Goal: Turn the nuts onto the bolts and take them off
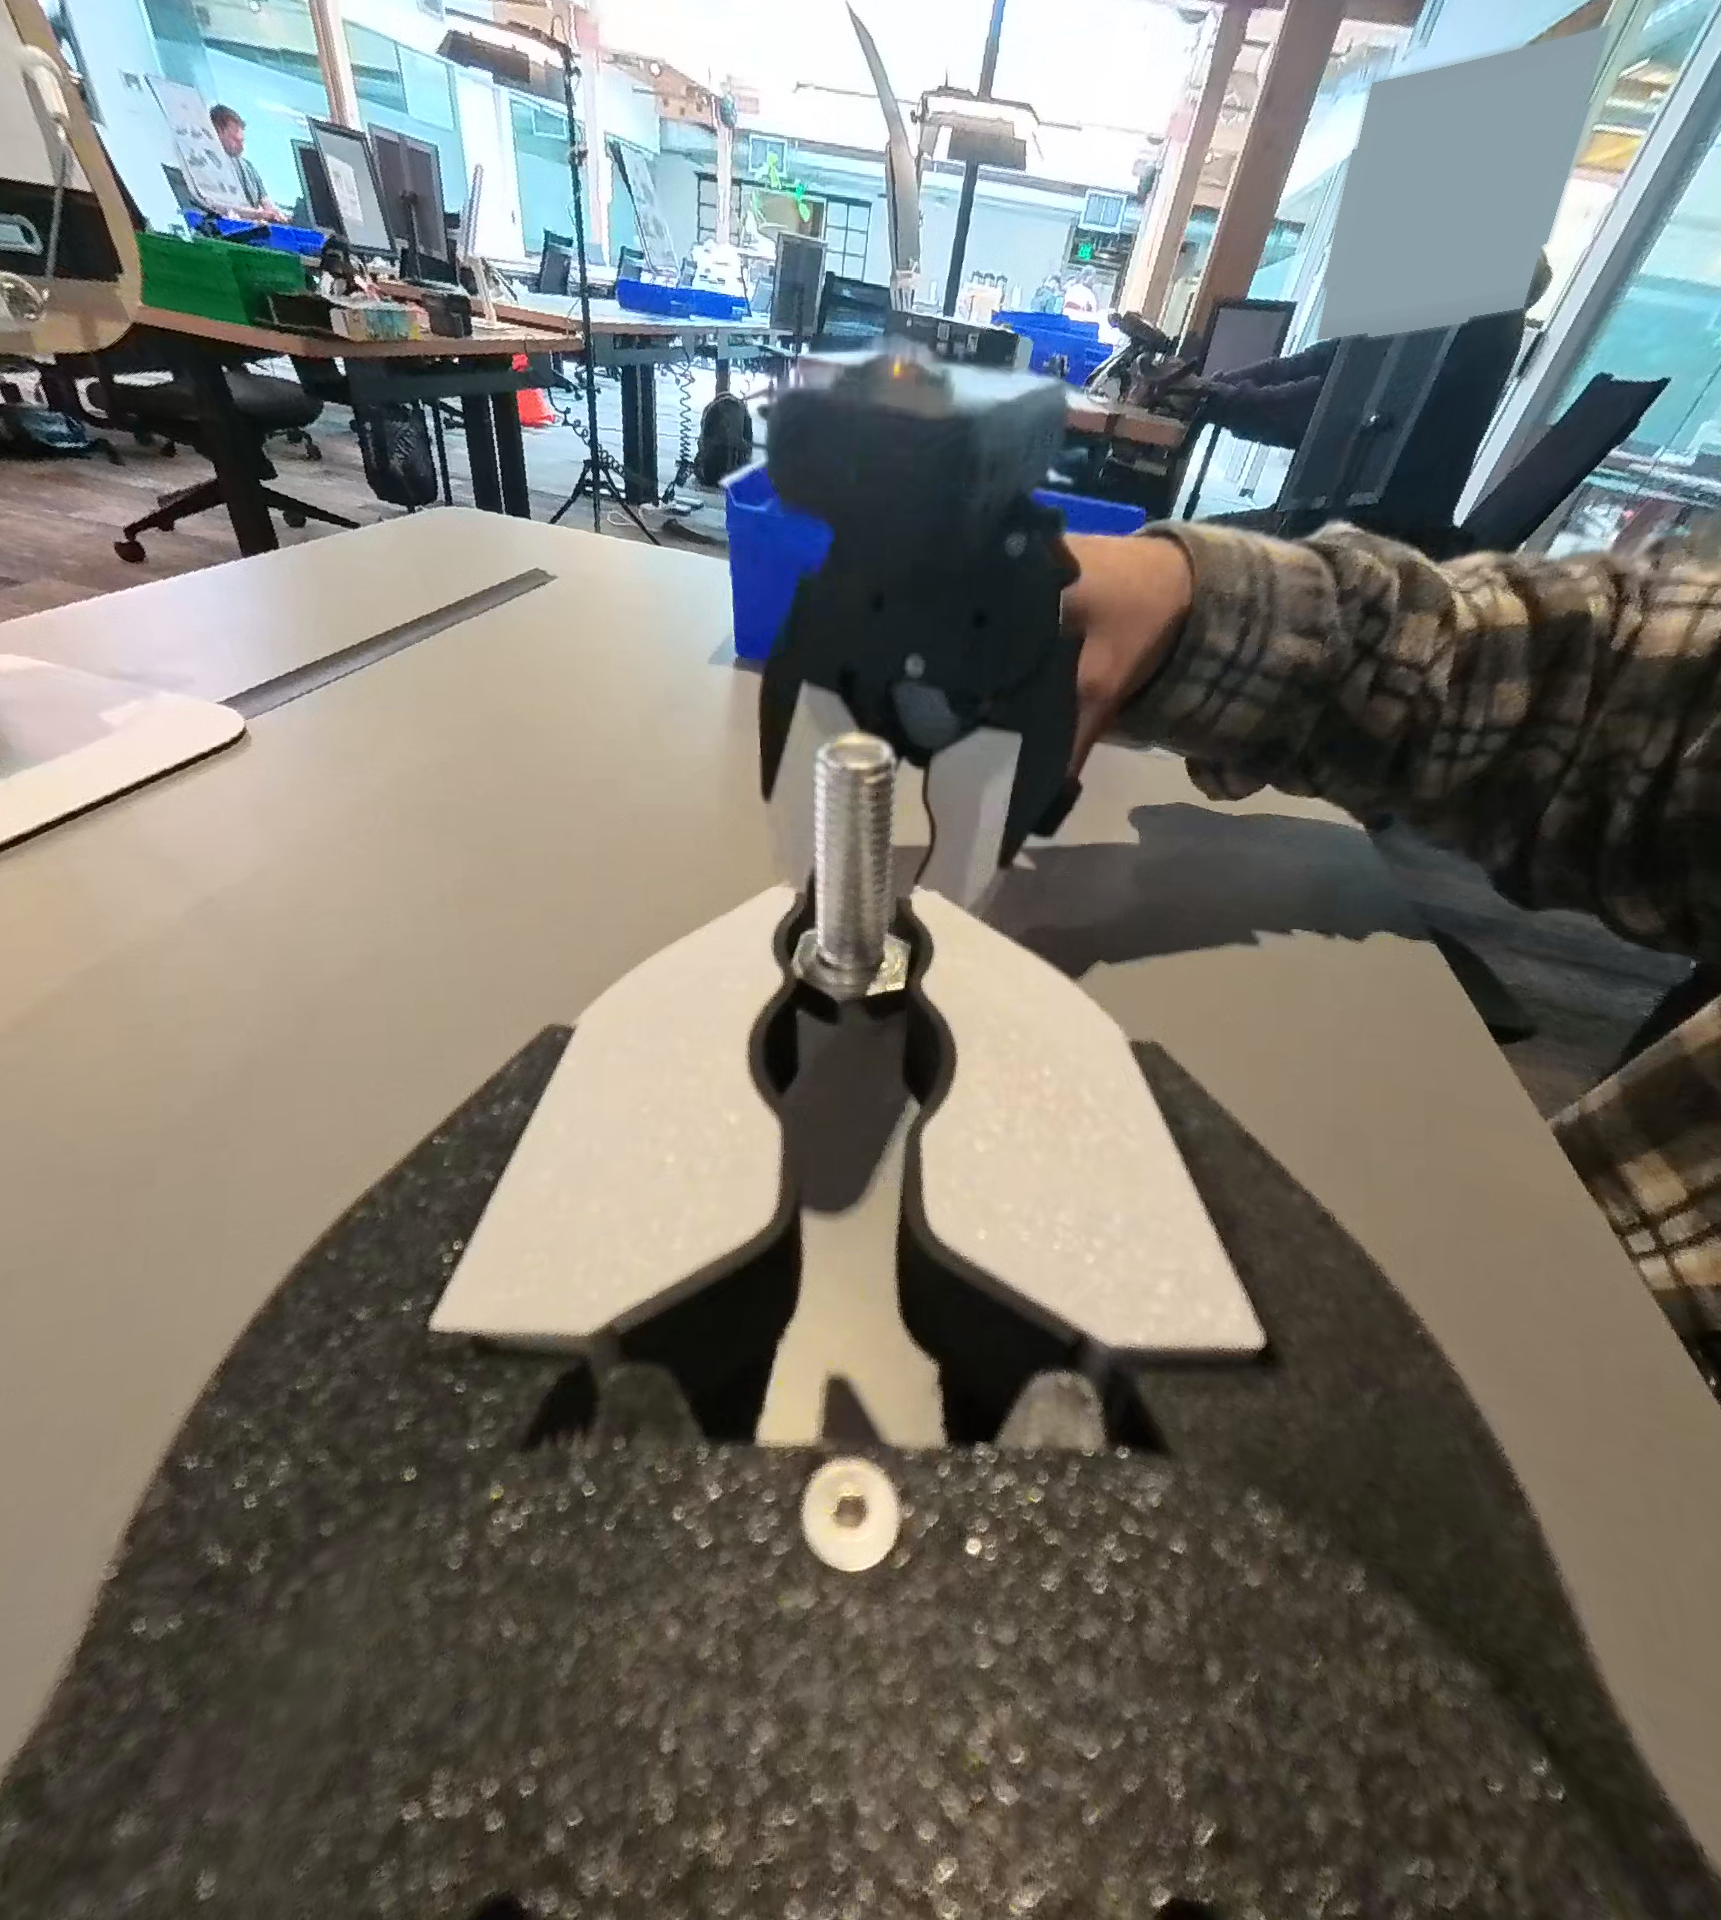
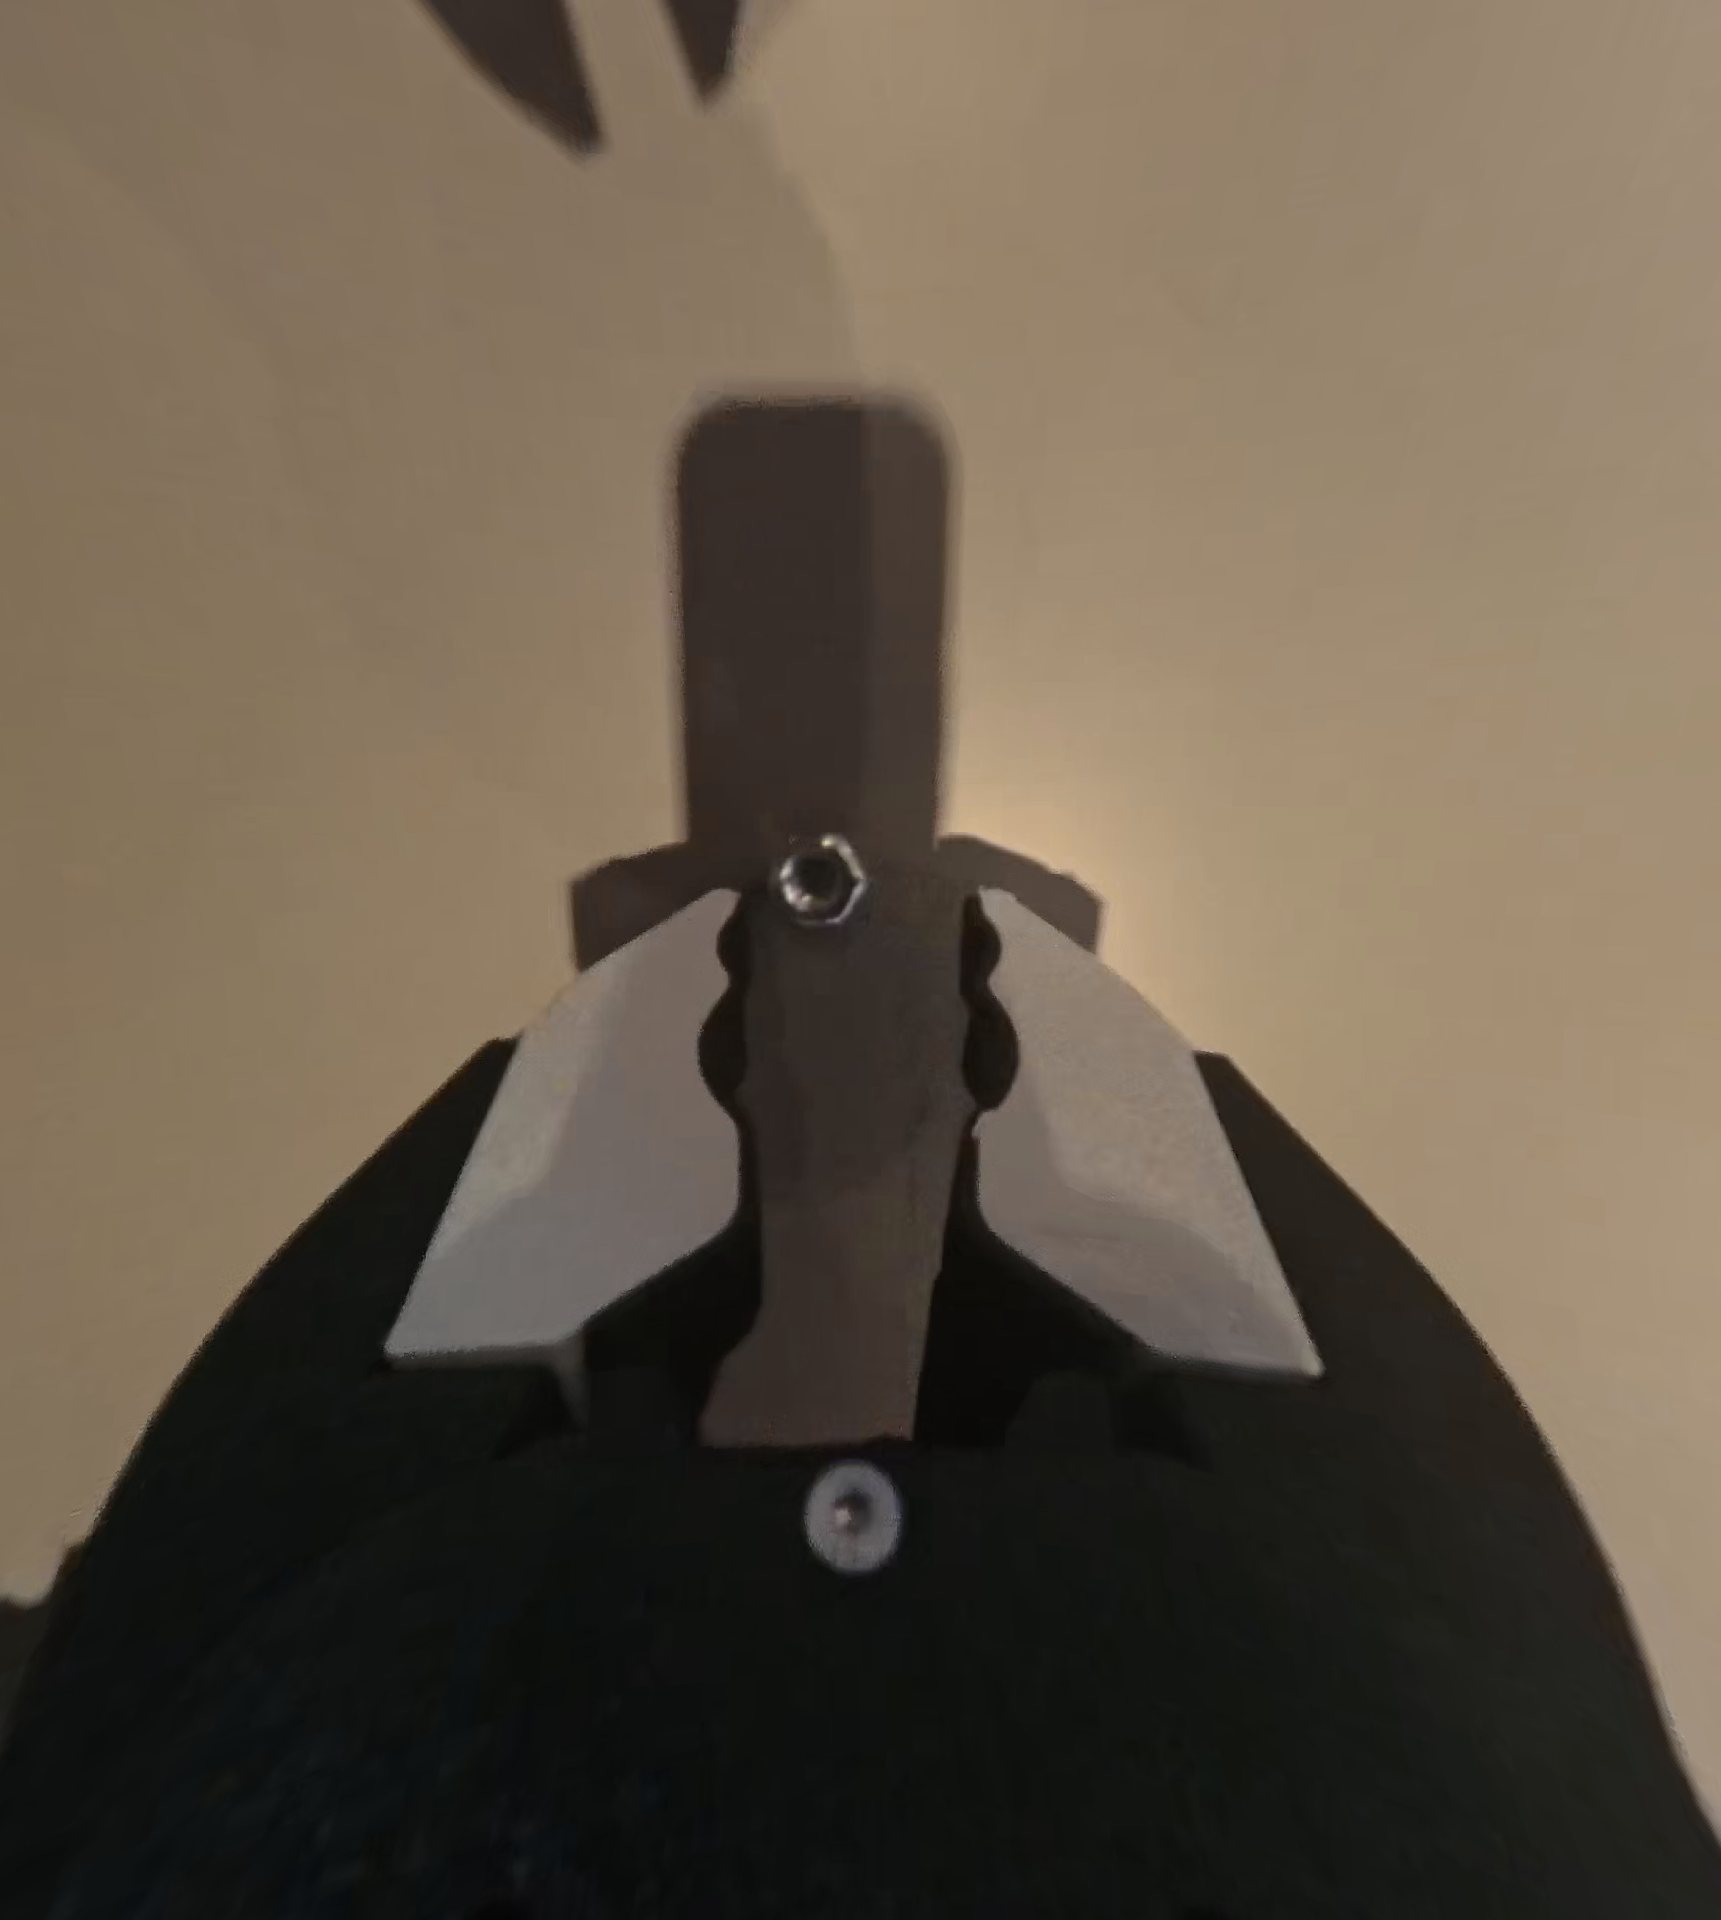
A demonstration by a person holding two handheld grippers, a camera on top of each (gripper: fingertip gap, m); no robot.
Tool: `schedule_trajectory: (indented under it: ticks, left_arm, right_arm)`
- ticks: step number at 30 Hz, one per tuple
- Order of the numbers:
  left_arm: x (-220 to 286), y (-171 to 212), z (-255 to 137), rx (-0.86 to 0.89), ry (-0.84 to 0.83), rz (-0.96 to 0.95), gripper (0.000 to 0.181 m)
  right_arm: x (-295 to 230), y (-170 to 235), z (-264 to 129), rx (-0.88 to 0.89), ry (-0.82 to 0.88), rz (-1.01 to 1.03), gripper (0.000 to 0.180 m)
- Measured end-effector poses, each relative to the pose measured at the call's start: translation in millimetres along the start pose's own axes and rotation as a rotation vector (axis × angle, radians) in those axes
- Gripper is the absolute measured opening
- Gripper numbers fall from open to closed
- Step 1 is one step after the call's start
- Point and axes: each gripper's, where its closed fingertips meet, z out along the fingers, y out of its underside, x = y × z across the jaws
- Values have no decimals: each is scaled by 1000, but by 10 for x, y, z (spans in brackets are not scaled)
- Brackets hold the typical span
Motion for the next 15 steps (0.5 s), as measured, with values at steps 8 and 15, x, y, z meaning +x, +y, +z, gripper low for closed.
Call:
schedule_trajectory:
  ticks: [8,15]
  left_arm:
    - [70,-40,51,55,28,-47,15]
    - [95,-50,67,72,33,-54,15]
  right_arm:
    - [-262,-1370,-1187,986,-77,5,23]
    - [-373,-1667,-903,979,-139,-53,23]
